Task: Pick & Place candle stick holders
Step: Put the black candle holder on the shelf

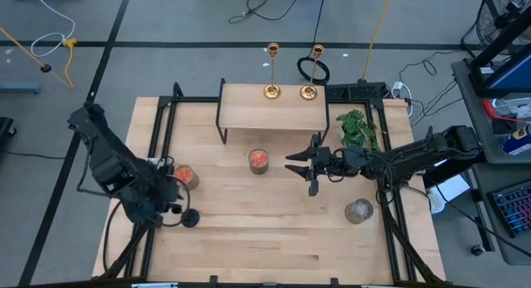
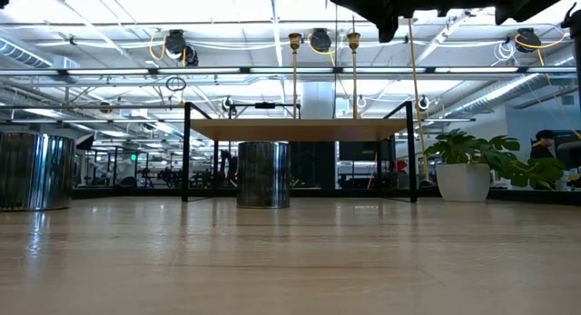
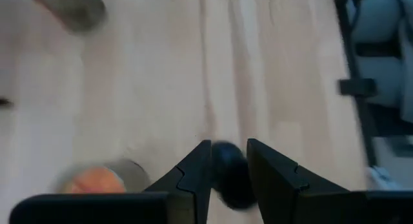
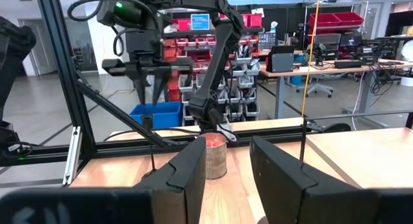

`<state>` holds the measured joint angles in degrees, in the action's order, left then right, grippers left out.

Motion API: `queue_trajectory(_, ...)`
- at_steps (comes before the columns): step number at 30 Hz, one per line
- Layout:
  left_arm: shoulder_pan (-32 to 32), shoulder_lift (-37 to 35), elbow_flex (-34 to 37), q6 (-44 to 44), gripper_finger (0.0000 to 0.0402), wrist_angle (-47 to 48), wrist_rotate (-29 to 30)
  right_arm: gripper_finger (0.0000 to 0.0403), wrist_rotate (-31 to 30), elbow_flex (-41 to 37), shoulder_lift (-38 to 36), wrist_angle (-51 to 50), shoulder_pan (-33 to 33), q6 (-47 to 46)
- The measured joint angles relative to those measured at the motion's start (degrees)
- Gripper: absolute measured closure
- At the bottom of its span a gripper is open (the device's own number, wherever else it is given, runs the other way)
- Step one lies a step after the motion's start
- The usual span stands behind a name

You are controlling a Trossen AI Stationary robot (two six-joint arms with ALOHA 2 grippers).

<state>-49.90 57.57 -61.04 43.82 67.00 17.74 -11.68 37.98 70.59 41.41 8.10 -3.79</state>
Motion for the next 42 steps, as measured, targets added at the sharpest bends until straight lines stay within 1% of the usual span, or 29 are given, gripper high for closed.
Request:
queue_trajectory(3,-2.43,0.76,-0.04,8.06,0.0298,1.99,-4.73,0.0287,0.0,0.0,0.0,-0.06,0.0,0.0)
queue_trajectory(5,-4.67,1.45,-0.06,15.18,0.0298,3.42,-6.18,0.0287,0.0,0.0,0.0,-0.08,0.0,0.11)
queue_trajectory(7,-7.33,2.53,-0.04,21.12,0.0298,5.59,-5.73,0.0287,0.0,0.0,0.0,-0.29,0.0,0.17)
queue_trajectory(10,-11.29,4.67,0.31,26.42,0.0298,7.59,-1.94,0.0287,0.02,0.0,0.0,-0.5,0.0,0.17)
queue_trajectory(12,-13.47,6.05,1.73,26.87,0.0298,5.87,1.23,0.0287,0.02,0.0,0.0,-0.5,0.0,0.17)
queue_trajectory(15,-16.0,8.21,5.23,27.99,0.0298,1.94,2.11,0.0287,0.02,0.0,0.0,-0.5,0.0,0.17)
queue_trajectory(17,-17.1,9.56,8.17,31.46,0.0298,-0.86,3.03,0.0287,0.02,0.0,0.0,-0.48,0.0,0.17)
queue_trajectory(19,-17.71,10.55,11.4,36.82,0.0298,-4.19,4.97,0.0287,0.02,0.0,0.0,-0.5,0.0,0.19)
queue_trajectory(24,-18.22,11.85,19.51,44.85,0.0298,-13.4,5.93,0.0287,0.02,0.0,0.02,-0.5,-0.02,0.19)
queue_trajectory(27,-18.12,11.88,23.15,46.6,0.0298,-17.57,9.57,0.0287,0.02,0.0,0.02,-0.48,0.0,0.64)
queue_trajectory(30,-18.16,11.86,24.76,46.63,0.0298,-19.41,14.13,0.0287,0.02,0.0,0.02,-0.5,0.0,2.59)
queue_trajectory(37,-18.05,11.86,24.99,44.24,0.0299,-19.1,18.65,0.0287,0.02,0.0,0.02,-0.5,0.0,3.42)
queue_trajectory(39,-18.0,11.86,24.99,43.28,0.0307,-19.12,18.75,0.0287,0.02,0.0,0.02,-0.5,0.0,3.43)
queue_trajectory(42,-17.92,11.86,24.99,43.22,0.0345,-19.12,18.75,0.0287,0.02,0.0,0.02,-0.5,0.0,3.41)
